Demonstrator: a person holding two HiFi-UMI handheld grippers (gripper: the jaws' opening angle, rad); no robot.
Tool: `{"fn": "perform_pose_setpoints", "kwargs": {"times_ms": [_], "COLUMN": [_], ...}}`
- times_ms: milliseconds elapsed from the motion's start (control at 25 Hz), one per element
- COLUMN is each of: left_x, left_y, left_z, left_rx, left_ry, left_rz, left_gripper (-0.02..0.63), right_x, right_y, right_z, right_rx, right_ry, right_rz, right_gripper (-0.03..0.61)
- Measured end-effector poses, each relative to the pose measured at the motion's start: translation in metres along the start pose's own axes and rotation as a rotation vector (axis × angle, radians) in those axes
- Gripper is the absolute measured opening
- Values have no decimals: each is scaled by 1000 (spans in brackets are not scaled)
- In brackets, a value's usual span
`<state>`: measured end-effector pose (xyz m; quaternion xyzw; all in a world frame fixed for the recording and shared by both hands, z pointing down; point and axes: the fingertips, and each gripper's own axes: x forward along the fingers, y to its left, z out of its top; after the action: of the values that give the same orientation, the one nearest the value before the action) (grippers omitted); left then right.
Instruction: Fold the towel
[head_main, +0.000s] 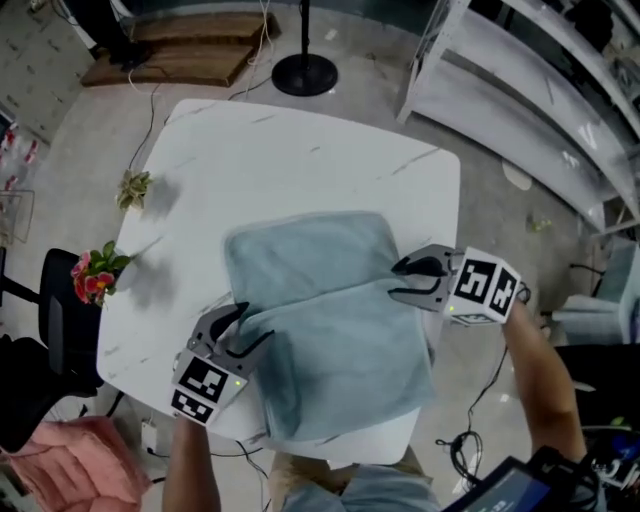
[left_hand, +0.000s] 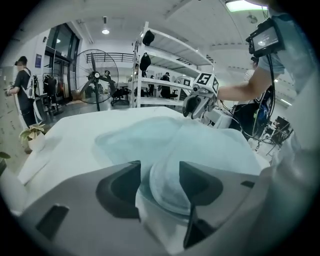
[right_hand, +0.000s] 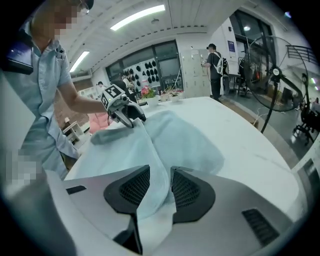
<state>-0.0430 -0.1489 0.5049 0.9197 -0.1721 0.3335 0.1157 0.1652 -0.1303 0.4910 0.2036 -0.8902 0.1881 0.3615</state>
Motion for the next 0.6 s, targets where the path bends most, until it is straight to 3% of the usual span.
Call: {"fn": "perform_pose_setpoints", "kwargs": {"times_ms": [240, 400, 600], "left_x": [7, 6, 0], "left_y": [0, 1, 7], "left_z": [1, 4, 5], "left_rx": [-10, 5, 8], "left_ry": [12, 4, -4], "left_rz": [12, 37, 82], "left_gripper": [214, 138, 61], "right_x": [1, -2, -10], "right_y": [5, 9, 16], "right_z": [-25, -26, -17], "right_rx": [29, -16, -24], "right_ry": [-2, -8, -54], "right_rz": [-4, -25, -49], "right_gripper": [132, 43, 31]}}
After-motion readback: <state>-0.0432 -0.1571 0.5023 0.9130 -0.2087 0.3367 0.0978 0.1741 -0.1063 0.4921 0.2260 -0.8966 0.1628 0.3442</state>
